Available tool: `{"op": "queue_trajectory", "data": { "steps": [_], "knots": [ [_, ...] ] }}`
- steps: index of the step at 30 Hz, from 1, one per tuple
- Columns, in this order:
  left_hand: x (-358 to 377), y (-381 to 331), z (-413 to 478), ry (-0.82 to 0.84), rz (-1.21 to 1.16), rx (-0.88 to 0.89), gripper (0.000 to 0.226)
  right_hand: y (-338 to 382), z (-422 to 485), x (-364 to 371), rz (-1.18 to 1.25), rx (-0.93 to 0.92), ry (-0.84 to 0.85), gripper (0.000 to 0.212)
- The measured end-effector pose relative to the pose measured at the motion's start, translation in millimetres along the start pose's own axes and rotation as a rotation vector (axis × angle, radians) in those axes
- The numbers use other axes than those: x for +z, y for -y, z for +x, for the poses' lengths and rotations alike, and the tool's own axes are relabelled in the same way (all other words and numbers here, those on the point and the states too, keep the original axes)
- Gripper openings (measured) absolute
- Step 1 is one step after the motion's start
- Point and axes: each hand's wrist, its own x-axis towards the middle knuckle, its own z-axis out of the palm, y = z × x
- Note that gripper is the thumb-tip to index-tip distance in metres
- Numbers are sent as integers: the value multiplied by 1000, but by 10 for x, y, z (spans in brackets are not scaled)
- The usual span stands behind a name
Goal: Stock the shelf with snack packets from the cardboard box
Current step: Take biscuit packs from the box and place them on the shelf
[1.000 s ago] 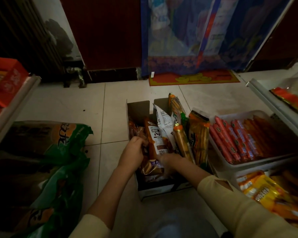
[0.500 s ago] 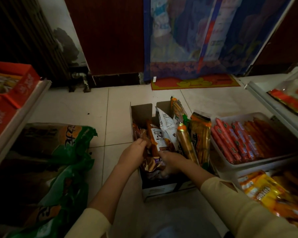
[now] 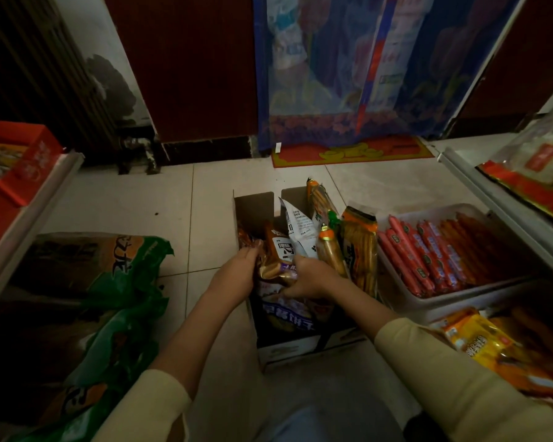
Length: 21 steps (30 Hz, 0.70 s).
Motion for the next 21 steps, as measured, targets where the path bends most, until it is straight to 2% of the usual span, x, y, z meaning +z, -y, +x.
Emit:
{"op": "queue_trajectory", "data": {
  "steps": [3, 5, 7, 14, 17, 21],
  "knots": [
    [-55, -58, -33, -77, -377, -67, 52, 72, -13, -41, 9, 13, -43, 66],
    [-95, -65, -52, -193, -677, -127, 54, 104, -40, -72, -12, 16, -66, 67],
    [-146, -70, -60, -285, -829, -161, 56, 129, -81, -111, -28, 2, -90, 67],
    [-212, -277, -16, -254, -960, -100, 51, 218, -312, -572, 11, -13, -154, 54],
    [-263, -428, -2, -258, -1037, -69, 47, 234, -461, -832, 49, -36, -218, 58],
    [-416, -648, 36, -285, -1008, 89, 50, 234, -710, -1163, 87, -45, -306, 63]
  ]
}}
